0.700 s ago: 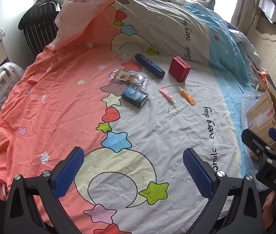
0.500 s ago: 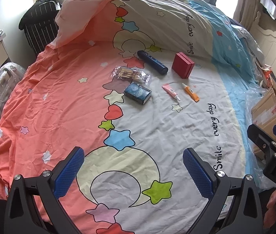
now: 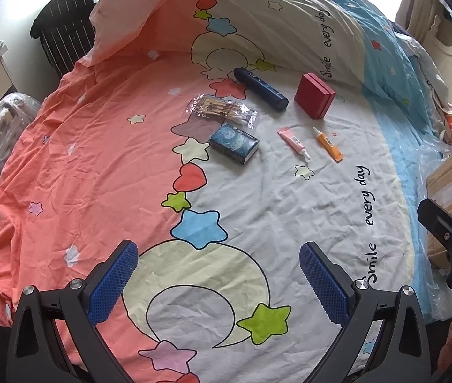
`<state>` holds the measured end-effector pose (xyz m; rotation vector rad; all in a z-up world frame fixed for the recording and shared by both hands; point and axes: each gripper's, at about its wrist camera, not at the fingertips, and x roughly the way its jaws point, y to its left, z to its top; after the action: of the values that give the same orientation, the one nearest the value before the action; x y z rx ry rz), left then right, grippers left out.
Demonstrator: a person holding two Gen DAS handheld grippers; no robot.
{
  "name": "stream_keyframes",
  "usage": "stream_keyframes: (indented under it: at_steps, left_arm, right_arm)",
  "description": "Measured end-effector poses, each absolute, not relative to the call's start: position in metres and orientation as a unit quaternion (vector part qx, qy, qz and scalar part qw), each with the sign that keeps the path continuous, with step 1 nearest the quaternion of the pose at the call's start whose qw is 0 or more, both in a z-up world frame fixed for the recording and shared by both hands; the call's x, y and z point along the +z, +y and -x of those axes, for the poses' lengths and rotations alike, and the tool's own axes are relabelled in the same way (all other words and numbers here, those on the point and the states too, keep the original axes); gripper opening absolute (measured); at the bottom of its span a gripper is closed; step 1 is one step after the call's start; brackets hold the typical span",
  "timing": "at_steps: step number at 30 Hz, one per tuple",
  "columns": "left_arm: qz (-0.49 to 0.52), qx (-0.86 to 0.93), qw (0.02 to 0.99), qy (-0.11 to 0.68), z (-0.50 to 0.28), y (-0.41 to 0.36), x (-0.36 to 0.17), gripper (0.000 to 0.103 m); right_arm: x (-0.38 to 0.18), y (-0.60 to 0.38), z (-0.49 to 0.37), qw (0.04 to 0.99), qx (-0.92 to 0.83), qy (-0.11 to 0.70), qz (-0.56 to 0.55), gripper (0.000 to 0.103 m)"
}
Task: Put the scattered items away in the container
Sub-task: 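Move both grippers toward the Starry Night tissue pack and pink tube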
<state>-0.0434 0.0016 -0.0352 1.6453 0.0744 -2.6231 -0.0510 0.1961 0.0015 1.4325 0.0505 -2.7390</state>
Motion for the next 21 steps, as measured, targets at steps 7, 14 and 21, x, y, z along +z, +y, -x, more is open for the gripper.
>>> stream_keyframes:
  at_steps: [7,14,21]
  left_arm:
    - [-0.550,-0.834,0.022,0.046,0.070,0.002,-0.051,0.103]
    - [-0.544,-0.837,0.037,0.049,0.103,0.000,-0.066,0.103]
    - [-0.546,-0.832,0.055,0.078,0.135,-0.010,-0.081,0.103]
  right_arm:
    - [-0.009,0.185,0.080,0.052,-0.882,0.042,-0.467,0.103]
    - [-0.022,0.174,0.116,0.091,-0.875,0.053,-0.472,0.103]
    - [-0.038,0.164,0.151,0.126,-0.868,0.064,-0.477,0.096]
